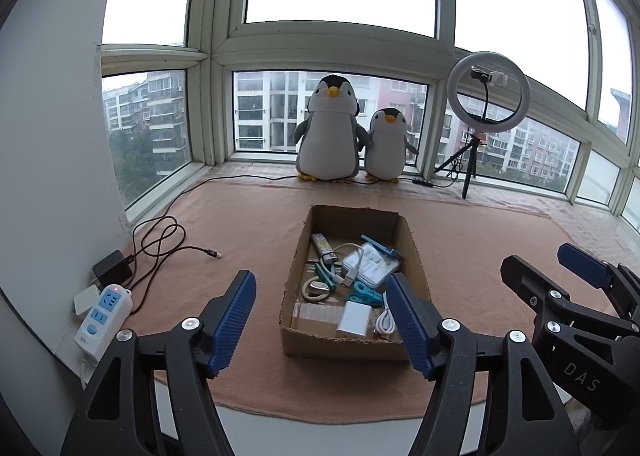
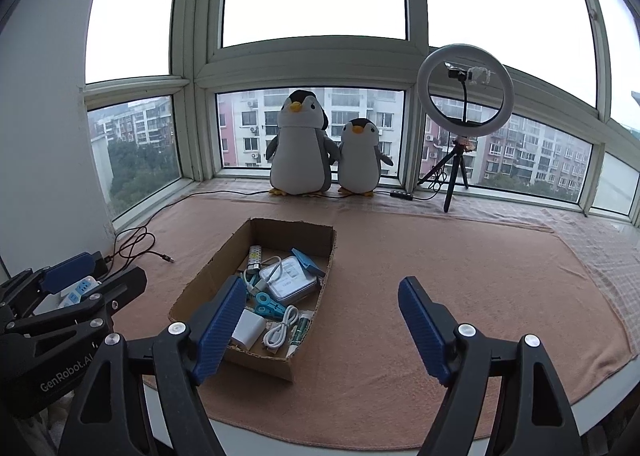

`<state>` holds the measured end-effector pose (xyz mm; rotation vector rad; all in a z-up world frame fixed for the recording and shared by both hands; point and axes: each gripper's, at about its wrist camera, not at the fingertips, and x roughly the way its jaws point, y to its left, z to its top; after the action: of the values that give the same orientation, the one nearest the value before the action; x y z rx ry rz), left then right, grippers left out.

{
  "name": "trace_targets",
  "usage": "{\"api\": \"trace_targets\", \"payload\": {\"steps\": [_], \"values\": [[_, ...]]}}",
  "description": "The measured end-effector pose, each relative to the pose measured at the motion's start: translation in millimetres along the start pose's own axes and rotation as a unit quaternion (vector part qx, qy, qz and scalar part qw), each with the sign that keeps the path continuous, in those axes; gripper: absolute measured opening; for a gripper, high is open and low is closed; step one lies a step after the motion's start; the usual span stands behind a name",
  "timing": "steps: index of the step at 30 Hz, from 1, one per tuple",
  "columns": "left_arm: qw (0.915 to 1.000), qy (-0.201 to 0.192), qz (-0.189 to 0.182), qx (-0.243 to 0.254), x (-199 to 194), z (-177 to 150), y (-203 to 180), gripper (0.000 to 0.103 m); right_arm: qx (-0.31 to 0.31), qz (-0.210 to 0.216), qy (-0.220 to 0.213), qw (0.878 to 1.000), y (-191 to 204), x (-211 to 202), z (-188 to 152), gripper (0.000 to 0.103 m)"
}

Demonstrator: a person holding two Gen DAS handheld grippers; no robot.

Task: Organize rigid objects

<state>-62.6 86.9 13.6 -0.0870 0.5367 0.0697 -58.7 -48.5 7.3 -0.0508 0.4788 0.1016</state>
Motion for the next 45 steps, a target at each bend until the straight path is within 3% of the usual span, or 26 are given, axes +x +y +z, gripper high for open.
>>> {"api": "trace_targets", "payload": {"steps": [22, 45], "values": [[0.9999, -0.003, 0.011, 0.002, 0.4, 1.4, -0.7, 0.085, 0.003, -0.007, -0.003, 1.0, -2.9, -0.4, 2.2, 0.079], [0.9999, -0.004, 0.012, 0.003, -0.5, 2.8, -0.6, 0.089, 0.002, -0.01, -0.004, 1.0, -4.7, 0.5, 2.1, 0.08]]}}
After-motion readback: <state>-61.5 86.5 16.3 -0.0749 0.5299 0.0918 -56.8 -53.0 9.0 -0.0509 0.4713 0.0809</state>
